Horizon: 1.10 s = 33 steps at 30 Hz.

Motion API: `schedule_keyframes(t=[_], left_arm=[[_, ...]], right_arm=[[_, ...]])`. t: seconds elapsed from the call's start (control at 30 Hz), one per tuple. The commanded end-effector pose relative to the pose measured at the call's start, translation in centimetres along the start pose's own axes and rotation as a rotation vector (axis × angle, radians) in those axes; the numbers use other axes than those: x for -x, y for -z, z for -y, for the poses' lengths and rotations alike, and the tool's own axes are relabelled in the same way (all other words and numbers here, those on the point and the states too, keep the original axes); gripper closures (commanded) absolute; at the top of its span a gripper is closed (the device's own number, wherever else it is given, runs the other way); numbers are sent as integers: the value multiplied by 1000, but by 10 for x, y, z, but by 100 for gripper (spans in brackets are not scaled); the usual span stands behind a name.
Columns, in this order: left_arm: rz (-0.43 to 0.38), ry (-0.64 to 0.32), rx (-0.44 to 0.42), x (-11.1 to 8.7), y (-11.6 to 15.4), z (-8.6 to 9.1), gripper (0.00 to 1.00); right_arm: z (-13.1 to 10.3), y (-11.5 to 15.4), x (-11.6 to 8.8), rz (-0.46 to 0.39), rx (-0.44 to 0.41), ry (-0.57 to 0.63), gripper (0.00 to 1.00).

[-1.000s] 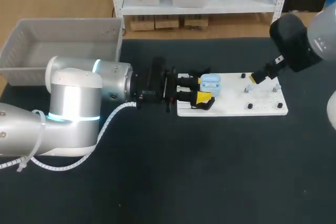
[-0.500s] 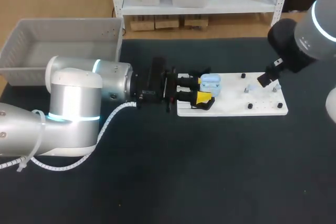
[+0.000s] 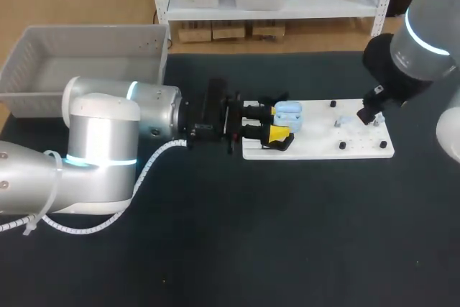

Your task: Pick up each earbud case from the left stands, insert the matching earbuds, close the lid, and place the case in the box.

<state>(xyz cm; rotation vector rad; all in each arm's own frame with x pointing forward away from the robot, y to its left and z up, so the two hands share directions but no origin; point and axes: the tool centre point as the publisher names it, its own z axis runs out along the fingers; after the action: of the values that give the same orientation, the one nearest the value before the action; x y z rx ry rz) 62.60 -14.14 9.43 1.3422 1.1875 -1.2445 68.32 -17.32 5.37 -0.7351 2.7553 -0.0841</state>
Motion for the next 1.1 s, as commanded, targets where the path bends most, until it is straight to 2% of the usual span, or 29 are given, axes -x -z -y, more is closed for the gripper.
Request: schedule_keyframes(t=[0.03, 0.13, 0.47, 0.53, 0.7, 1.1], left_arm=[[3, -3, 5, -1, 0, 1, 100], [3, -3, 5, -1, 0, 1, 100], [3, -3, 5, -1, 0, 1, 100], [3, -3, 5, -1, 0, 1, 100], [3, -3, 5, -1, 0, 1, 100], [3, -3, 5, -1, 0, 1, 100]], right_arm=[[8, -6, 5, -37, 58, 0, 27], [11, -10, 4, -47, 59, 1, 21], [10, -24, 2, -75, 38, 42, 23], [10, -26, 3, -77, 39, 45, 33], [11, -31, 4, -82, 38, 49, 50], [17, -39, 2, -92, 27, 49, 55]])
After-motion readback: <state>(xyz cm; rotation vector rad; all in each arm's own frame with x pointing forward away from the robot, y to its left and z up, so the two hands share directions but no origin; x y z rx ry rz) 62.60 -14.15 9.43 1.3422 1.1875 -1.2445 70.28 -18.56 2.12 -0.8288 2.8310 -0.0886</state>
